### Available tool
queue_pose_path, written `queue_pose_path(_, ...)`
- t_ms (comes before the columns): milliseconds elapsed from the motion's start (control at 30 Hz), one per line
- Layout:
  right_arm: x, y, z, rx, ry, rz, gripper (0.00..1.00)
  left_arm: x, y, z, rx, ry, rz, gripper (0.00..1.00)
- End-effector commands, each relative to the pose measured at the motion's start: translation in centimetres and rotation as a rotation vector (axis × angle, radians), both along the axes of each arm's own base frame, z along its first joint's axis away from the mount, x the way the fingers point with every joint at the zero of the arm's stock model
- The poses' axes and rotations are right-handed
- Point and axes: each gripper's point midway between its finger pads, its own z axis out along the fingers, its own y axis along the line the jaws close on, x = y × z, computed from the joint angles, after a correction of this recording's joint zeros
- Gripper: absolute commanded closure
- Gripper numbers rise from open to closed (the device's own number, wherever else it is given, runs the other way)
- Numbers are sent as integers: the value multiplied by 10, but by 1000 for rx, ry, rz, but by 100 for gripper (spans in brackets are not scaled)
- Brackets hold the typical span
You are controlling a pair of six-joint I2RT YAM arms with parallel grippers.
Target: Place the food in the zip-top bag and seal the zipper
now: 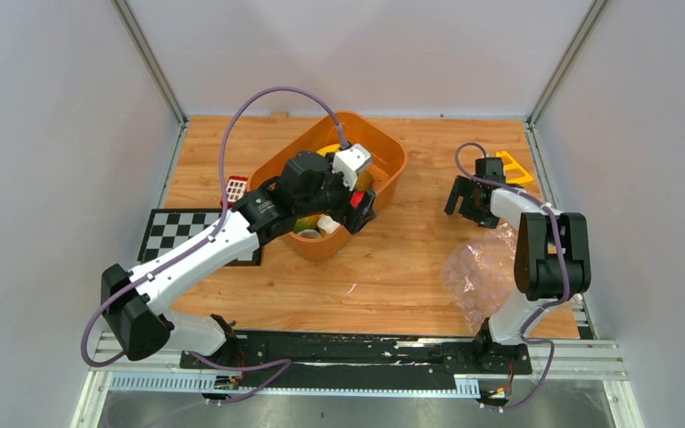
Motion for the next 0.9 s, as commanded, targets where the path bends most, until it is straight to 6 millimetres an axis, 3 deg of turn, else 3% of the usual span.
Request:
queue_pose_path(0, 11, 16, 43, -71, -101, 64, 8, -2, 6, 22, -35, -48, 10, 0)
queue_pose_path(100, -4, 8, 81, -116, -171, 40, 7, -2, 7, 20, -29, -47, 11, 0)
queue_pose_path(167, -22, 4, 89, -131, -169, 34, 7, -3, 6, 18, -26, -46, -1, 0)
queue_pose_path(267, -57, 2, 83, -124, -106, -6, 8, -7, -6, 14, -37, -27, -57, 0)
queue_pose_path(400, -101, 13, 63, -47, -32, -30, 10, -15, -34, 11, -57, 29, -158, 0)
queue_pose_path(500, -127, -6, 62, -96, -69, -160, 8, -24, -68, -8, -32, 66, -236, 0)
queue_pose_path(633, -129, -31, 86, -131, -216, -310, 4, -24, -115, -39, -47, 157, -228, 0)
queue_pose_path(867, -126, -79, 120, -88, -299, -520, 0, -33, -179, -97, -99, 307, -261, 0)
